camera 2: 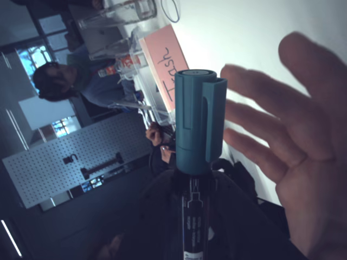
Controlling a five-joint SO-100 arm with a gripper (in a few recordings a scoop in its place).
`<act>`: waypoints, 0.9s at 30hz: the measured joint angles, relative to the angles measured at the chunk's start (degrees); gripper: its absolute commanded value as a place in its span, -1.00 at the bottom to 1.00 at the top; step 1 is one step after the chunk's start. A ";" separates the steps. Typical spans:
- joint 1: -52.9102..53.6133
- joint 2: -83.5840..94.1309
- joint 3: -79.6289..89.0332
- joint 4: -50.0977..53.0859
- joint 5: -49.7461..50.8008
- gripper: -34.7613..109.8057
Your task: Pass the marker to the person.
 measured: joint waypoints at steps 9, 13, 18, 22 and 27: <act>-3.08 -2.02 0.00 5.19 -6.86 -0.59; -3.16 -2.02 0.53 7.56 -7.56 -0.59; -3.16 -2.02 0.62 7.91 -7.91 -0.59; -3.16 -2.02 0.62 9.40 -9.67 -0.59; -3.16 -2.29 0.62 9.58 -11.34 -0.56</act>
